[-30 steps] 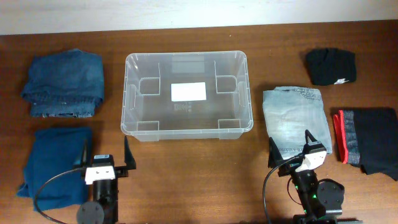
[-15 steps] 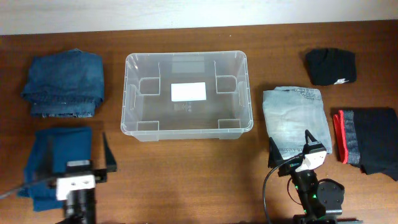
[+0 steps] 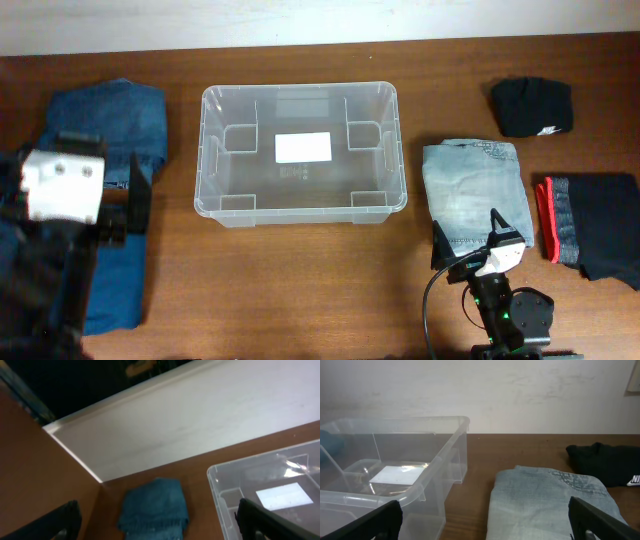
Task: Pack container
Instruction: 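Move the left gripper over the top folded dark-blue jeans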
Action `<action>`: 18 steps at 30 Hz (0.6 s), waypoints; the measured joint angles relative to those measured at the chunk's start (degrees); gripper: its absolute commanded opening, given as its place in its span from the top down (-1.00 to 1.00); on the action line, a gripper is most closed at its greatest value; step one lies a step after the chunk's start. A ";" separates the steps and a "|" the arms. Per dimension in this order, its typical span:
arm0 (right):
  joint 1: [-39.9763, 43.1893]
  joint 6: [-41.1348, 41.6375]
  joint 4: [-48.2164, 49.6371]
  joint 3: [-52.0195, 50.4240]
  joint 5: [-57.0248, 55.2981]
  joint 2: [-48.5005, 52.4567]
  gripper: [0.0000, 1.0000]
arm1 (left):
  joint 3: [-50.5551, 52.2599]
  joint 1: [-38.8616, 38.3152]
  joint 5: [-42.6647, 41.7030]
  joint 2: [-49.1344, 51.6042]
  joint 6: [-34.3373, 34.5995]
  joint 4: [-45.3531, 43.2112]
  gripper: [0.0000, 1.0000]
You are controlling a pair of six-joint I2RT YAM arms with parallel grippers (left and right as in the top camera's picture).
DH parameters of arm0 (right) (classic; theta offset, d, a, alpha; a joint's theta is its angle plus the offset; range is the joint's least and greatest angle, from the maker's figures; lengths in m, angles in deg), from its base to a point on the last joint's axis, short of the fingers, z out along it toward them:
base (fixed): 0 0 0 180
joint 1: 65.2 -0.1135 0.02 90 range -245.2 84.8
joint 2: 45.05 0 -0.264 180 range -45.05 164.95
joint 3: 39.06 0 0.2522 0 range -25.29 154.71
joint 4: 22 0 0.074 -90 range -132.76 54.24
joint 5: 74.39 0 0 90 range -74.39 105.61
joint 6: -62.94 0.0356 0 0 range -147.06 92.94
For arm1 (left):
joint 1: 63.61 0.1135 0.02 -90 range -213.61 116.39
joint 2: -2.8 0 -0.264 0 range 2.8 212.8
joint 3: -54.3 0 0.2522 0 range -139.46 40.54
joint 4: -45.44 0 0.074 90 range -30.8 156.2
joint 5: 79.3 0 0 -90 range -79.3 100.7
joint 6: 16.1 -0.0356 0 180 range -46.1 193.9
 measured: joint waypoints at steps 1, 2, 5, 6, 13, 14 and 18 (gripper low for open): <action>0.00 -0.02 0.00 0.00 0.00 0.00 -0.98 | -0.15 0.00 0.02 1.09 0.66 -0.63 -0.99; 0.00 0.00 0.02 0.00 0.00 0.00 -0.97 | -0.24 0.00 0.13 1.92 1.49 -1.31 -0.99; 0.00 -0.04 0.02 0.00 0.00 0.00 -0.97 | -0.92 0.24 2.40 4.52 4.90 -1.92 -0.99; 0.00 -0.02 0.00 0.00 0.00 0.00 -0.97 | -1.40 0.55 3.89 5.57 6.51 -1.20 -0.99; 0.00 0.00 0.00 0.00 0.00 0.00 -0.97 | -6.14 6.71 10.19 15.41 17.94 8.81 -0.99; 0.00 -0.02 0.00 0.00 0.00 0.00 -0.97 | -6.21 7.67 10.54 16.87 18.93 9.01 -0.99; 0.00 0.02 0.00 0.00 0.00 0.00 -0.97 | -6.21 10.27 11.28 22.03 21.11 9.42 -0.99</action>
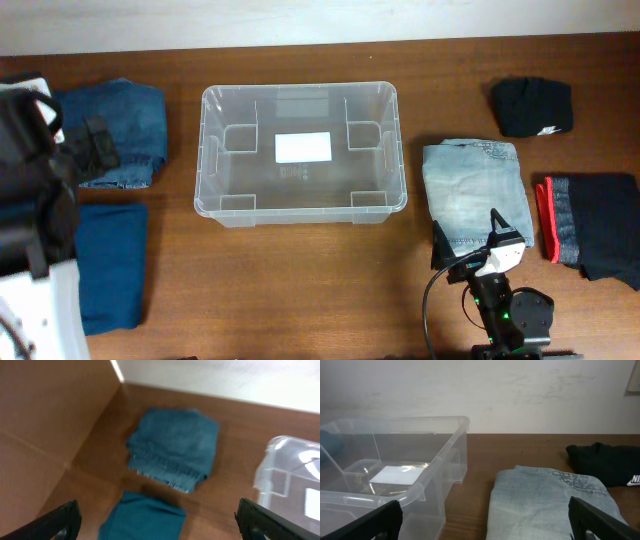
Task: Pack container
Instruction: 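Move the left gripper over the top folded dark-blue jeans, then lower the left gripper and grasp the edge of the top jeans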
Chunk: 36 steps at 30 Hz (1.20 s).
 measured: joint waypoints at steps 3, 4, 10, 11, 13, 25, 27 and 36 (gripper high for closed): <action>0.00 -0.02 0.00 0.00 0.00 0.00 -0.97 | 0.00 0.31 -0.31 3.04 0.63 0.13 -0.99; 0.00 -0.07 0.00 0.00 0.00 0.00 -0.97 | 0.00 0.31 -0.66 3.91 0.85 0.15 -0.99; 0.00 -0.04 0.02 0.00 0.00 0.00 -0.97 | 0.00 0.31 -1.66 9.51 1.33 -1.18 -0.99; 0.00 -0.07 0.00 0.00 0.00 0.00 -0.97 | 0.00 0.31 -1.77 10.54 1.57 -1.53 -0.99; 0.00 -0.04 0.00 0.00 0.00 0.00 -0.97 | 0.00 0.31 -1.84 12.85 2.60 -1.79 -0.99; 0.00 -0.02 0.00 0.00 0.00 0.00 -0.97 | 0.00 0.52 -2.14 23.21 4.48 -7.08 -0.99; 0.00 -0.07 0.02 0.00 0.00 0.00 -0.98 | 0.00 0.92 -1.97 24.02 4.74 -9.18 -0.99; 0.00 -0.04 0.00 0.00 0.00 0.00 -0.97 | -0.02 1.38 -0.90 29.46 0.11 -16.61 -0.99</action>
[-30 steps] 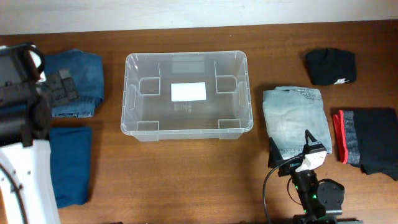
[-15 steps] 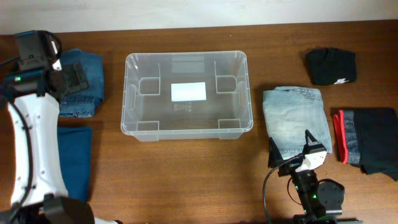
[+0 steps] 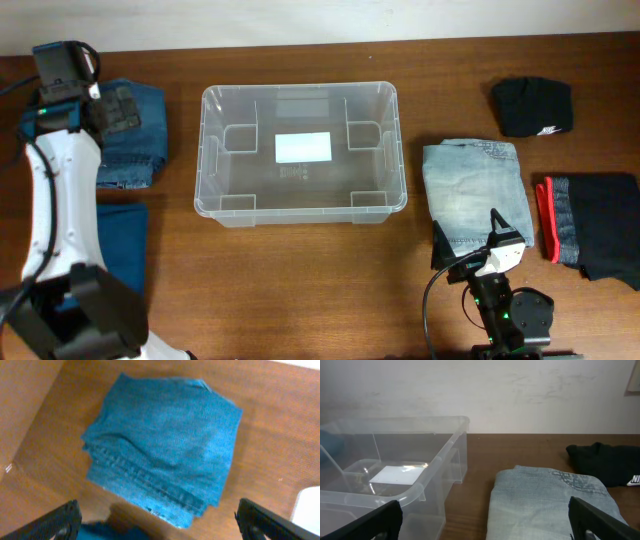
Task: Pack container
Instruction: 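Lower the left gripper and grasp the edge of the top jeans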
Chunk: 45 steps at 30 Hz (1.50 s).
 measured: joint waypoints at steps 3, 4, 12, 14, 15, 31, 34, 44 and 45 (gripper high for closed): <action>0.00 -0.02 0.00 0.00 0.00 0.00 -0.97 | -0.09 -0.04 0.33 3.39 -4.02 -1.29 -0.99; 0.00 0.00 0.00 0.00 0.00 0.00 -0.97 | -0.09 -0.04 0.50 4.55 -5.20 -1.68 -0.99; 0.00 0.00 0.00 0.00 0.00 0.00 -0.97 | -0.09 -0.50 0.92 13.77 -14.38 -5.57 -0.99; 0.00 0.02 0.02 0.00 0.00 0.00 -0.97 | -0.09 -1.03 1.55 15.67 -15.78 -6.78 -0.99; 0.00 -0.02 0.00 0.00 0.00 0.00 -0.97 | -0.09 -1.51 2.32 16.70 -16.35 -7.30 -0.99; 0.00 0.00 0.00 0.00 0.00 0.00 -0.97 | -0.09 -5.11 11.61 21.42 -18.91 -11.17 -0.99; 0.00 0.02 0.00 0.00 0.00 0.00 -0.97 | -0.09 -5.53 12.90 21.42 -19.43 -11.58 -0.99; 0.00 -0.02 0.02 0.00 0.00 0.00 -0.97 | -2.89 -8.09 15.65 21.46 -19.98 -12.20 -0.99; 0.00 -0.02 0.00 0.00 0.00 0.00 -0.97 | -3.58 -8.20 15.67 21.46 -19.96 -11.76 -0.99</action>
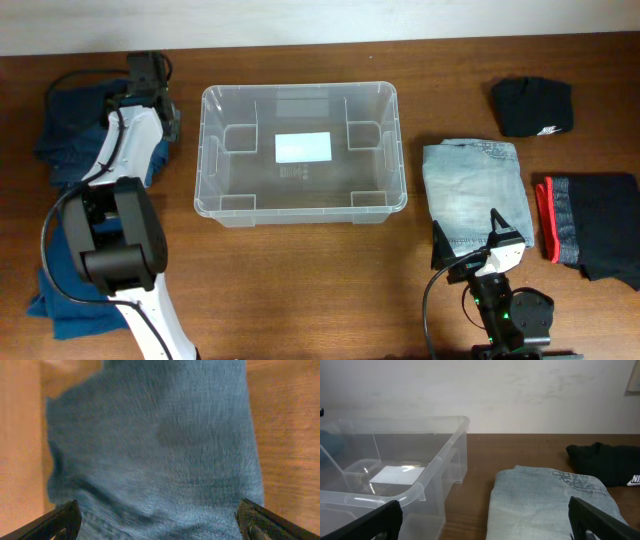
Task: Pack container
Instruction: 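Lower the left gripper and grasp the edge of the top jeans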
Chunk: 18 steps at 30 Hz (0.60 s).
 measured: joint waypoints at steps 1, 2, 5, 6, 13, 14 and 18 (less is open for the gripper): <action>0.00 0.07 0.02 0.00 0.00 0.00 -0.97 | -0.90 -0.02 -0.02 0.00 0.07 0.76 -0.99; 0.00 0.02 0.00 0.00 0.00 0.00 -0.97 | -1.57 -0.02 -0.09 0.00 0.22 1.29 -0.99; 0.00 0.02 0.00 0.00 0.00 0.00 -0.97 | -2.62 0.00 -2.16 0.00 0.31 3.13 -0.99; 0.00 0.02 0.00 0.00 0.00 0.00 -0.97 | -2.62 0.07 -3.56 0.00 0.42 3.80 -0.99; 0.00 0.02 0.00 0.00 0.00 0.00 -0.97 | -2.62 0.07 -9.79 0.39 0.83 5.11 -0.99; 0.00 0.02 0.00 0.00 0.00 0.00 -0.97 | -2.62 0.09 -10.23 0.44 0.96 5.27 -0.99; 0.00 0.02 0.00 0.00 0.00 0.00 -0.97 | -2.60 0.09 -11.08 0.72 1.53 5.40 -0.99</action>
